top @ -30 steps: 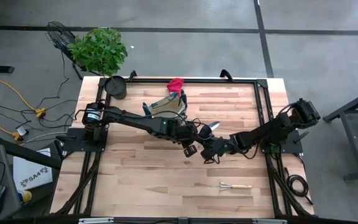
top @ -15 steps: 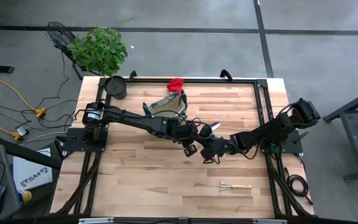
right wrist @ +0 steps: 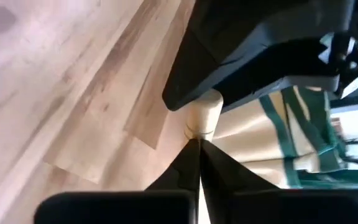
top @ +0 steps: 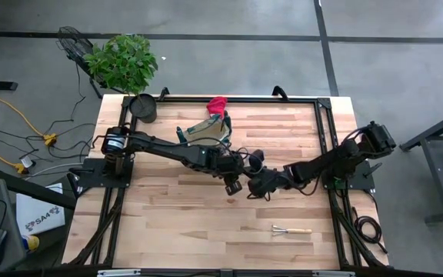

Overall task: Pick & Place Garden tools in Gardening bag
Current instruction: Put the trowel into the gardening bag

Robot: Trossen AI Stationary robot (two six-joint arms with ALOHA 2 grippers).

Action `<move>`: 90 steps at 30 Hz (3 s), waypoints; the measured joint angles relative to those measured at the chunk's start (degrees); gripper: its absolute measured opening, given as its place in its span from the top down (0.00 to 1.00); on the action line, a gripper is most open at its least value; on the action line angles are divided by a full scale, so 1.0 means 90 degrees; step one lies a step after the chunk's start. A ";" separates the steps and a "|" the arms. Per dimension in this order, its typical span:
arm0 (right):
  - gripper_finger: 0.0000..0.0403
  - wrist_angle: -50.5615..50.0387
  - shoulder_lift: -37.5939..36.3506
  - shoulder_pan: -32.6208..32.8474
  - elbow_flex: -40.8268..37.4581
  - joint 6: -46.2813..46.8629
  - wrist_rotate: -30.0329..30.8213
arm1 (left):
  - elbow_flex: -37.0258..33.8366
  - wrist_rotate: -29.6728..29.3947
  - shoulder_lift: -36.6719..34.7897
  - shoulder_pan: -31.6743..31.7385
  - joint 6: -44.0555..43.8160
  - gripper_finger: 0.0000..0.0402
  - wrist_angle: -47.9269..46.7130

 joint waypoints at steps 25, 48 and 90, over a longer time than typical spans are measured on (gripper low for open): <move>0.99 -0.0280 0.0000 -0.0249 0.0007 0.0163 -0.1168 | 0.0010 -0.0039 -0.0009 -0.0002 0.0002 0.90 0.0014; 0.99 -0.0437 0.0000 -0.0339 0.0017 0.0098 -0.1603 | 0.0010 0.0034 -0.0012 0.0005 0.0194 0.99 0.0104; 0.50 -0.4952 0.1273 -0.1580 0.2616 -0.4252 -0.3179 | -0.4605 -0.2904 -0.4747 -0.1579 -0.0808 0.99 0.1671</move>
